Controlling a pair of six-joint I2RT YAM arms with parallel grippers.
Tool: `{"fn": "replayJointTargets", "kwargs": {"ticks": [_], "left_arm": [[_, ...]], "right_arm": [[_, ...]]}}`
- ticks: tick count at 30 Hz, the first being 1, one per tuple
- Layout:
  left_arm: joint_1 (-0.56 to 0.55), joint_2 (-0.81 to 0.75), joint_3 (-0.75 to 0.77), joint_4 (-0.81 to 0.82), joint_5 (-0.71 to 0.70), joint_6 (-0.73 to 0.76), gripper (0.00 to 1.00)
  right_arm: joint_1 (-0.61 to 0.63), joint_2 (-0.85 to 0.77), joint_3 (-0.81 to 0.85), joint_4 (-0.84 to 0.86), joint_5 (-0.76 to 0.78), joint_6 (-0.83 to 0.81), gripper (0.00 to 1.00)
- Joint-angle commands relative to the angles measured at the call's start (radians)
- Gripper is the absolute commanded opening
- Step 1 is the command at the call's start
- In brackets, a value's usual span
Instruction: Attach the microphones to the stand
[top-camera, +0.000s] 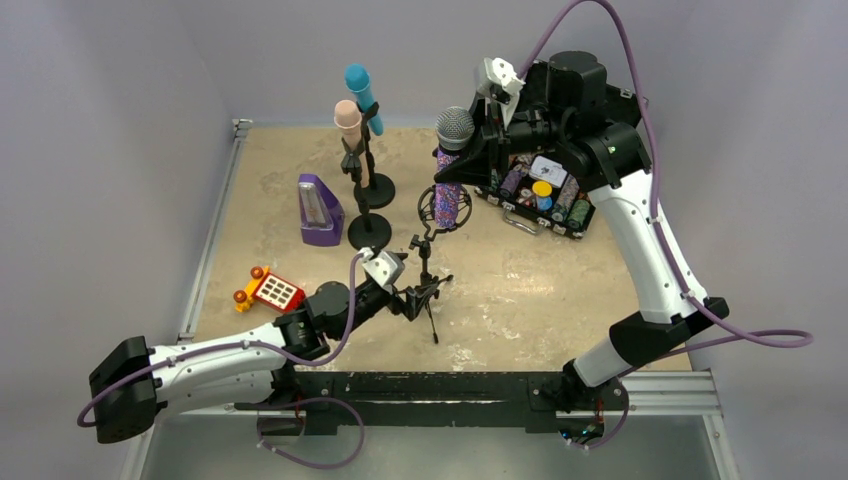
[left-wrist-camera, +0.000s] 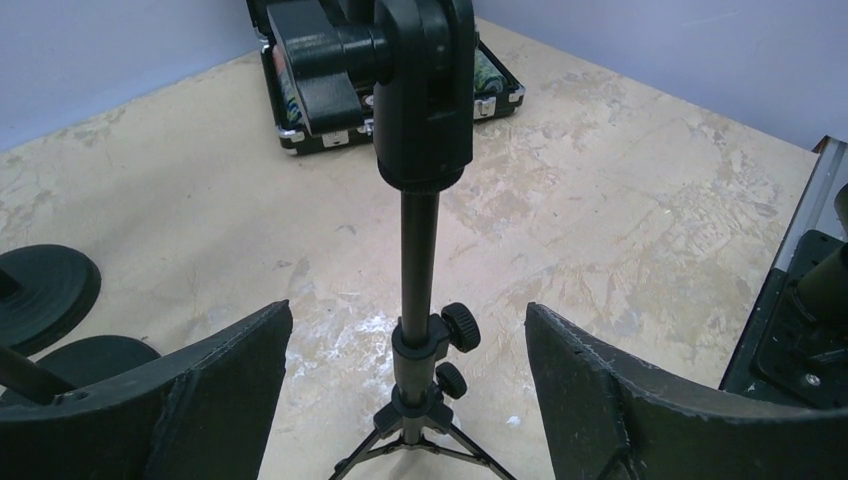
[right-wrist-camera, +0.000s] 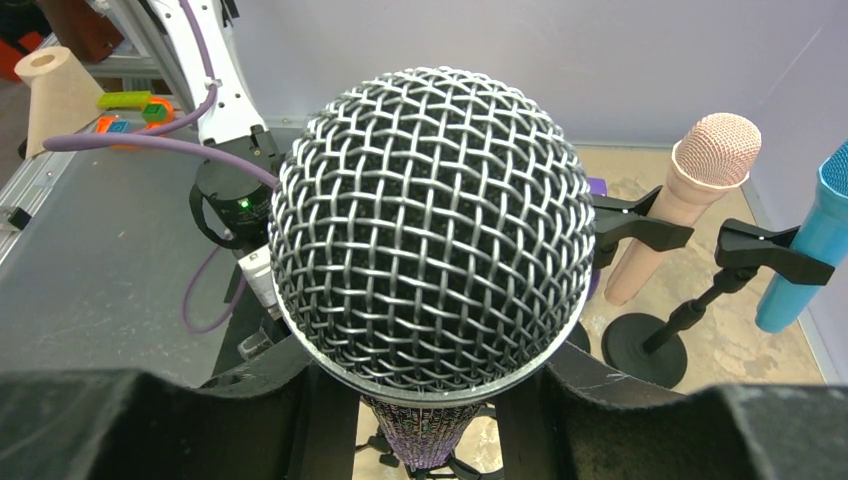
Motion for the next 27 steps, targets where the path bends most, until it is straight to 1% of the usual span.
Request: {"fn": "replayJointTargets", "kwargs": {"ticks": [1, 27], "left_arm": [[0.006, -0.016, -0.014, 0.025, 0.02, -0.027, 0.9], [0.006, -0.017, -0.021, 0.031, 0.048, -0.02, 0.91]], "right_arm": [[-0.001, -0.01, 0.002, -0.007, -0.03, -0.015, 0.0], [0.001, -0.012, 0.003, -0.042, -0.032, -0.042, 0.0]]}}
